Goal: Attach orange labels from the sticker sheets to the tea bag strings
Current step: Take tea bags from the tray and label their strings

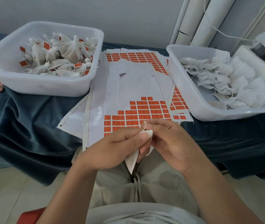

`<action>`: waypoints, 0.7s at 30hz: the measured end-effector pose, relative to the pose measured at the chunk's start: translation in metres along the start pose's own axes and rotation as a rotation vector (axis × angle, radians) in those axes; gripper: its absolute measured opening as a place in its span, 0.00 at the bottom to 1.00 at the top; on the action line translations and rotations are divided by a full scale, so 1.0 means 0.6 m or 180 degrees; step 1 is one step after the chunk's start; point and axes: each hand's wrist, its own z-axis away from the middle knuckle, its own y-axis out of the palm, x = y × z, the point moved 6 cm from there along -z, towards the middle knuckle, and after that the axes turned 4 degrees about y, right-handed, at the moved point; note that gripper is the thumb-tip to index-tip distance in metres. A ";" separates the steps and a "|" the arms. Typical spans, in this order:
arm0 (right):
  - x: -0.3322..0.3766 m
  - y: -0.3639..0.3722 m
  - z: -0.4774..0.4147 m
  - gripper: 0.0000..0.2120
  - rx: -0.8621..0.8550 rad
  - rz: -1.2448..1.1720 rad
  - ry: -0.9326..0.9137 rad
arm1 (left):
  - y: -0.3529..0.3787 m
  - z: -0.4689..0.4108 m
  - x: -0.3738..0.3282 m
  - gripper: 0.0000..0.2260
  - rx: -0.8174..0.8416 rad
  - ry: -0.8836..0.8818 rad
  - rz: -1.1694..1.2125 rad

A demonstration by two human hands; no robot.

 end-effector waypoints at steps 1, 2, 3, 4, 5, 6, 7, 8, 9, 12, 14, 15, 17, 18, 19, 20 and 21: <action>0.010 0.000 0.003 0.06 -0.0095 0.0197 -0.0327 | 0.003 -0.002 0.001 0.18 -0.0031 0.0044 0.0400; 0.023 0.002 0.008 0.04 -0.0199 0.0521 -0.0751 | 0.007 -0.004 0.002 0.17 -0.0074 0.0081 0.0834; 0.036 0.005 0.015 0.03 -0.0296 0.0879 -0.1207 | 0.011 -0.007 0.002 0.17 -0.0111 0.0109 0.1251; 0.047 0.009 0.023 0.04 -0.0368 0.1206 -0.1635 | 0.015 -0.010 0.002 0.17 -0.0120 0.0134 0.1618; 0.056 0.012 0.031 0.04 -0.0422 0.1476 -0.1980 | 0.020 -0.013 0.002 0.17 -0.0104 0.0157 0.1913; 0.063 0.015 0.039 0.05 -0.0475 0.1701 -0.2229 | 0.025 -0.016 0.002 0.17 -0.0075 0.0169 0.2146; 0.070 0.018 0.045 0.05 -0.0513 0.1893 -0.2393 | 0.029 -0.018 0.002 0.17 -0.0051 0.0160 0.2324; 0.077 0.020 0.050 0.05 -0.0540 0.2069 -0.2487 | 0.032 -0.019 0.002 0.17 -0.0039 0.0133 0.2459; 0.082 0.020 0.054 0.05 -0.0559 0.2247 -0.2553 | 0.034 -0.020 0.002 0.17 -0.0047 0.0099 0.2542; 0.098 0.017 0.066 0.04 -0.0654 0.2825 -0.2691 | 0.035 -0.021 0.006 0.18 -0.0186 -0.0042 0.2479; 0.106 0.014 0.069 0.06 -0.0688 0.3103 -0.2663 | 0.031 -0.022 0.013 0.19 -0.0320 -0.0139 0.2320; 0.109 0.013 0.069 0.06 -0.0676 0.3203 -0.2611 | 0.028 -0.022 0.016 0.20 -0.0386 -0.0180 0.2244; 0.111 0.011 0.066 0.06 -0.0622 0.3261 -0.2412 | 0.023 -0.022 0.022 0.19 -0.0465 -0.0259 0.2117; 0.109 0.009 0.063 0.05 -0.0576 0.3204 -0.2283 | 0.021 -0.021 0.024 0.19 -0.0454 -0.0307 0.2088; 0.107 0.008 0.060 0.04 -0.0534 0.3121 -0.2169 | 0.019 -0.020 0.025 0.18 -0.0422 -0.0357 0.2076; 0.104 0.007 0.058 0.04 -0.0509 0.3019 -0.2082 | 0.018 -0.019 0.027 0.18 -0.0388 -0.0401 0.2084; 0.100 0.006 0.056 0.05 -0.0481 0.2861 -0.1990 | 0.018 -0.018 0.028 0.18 -0.0355 -0.0435 0.2127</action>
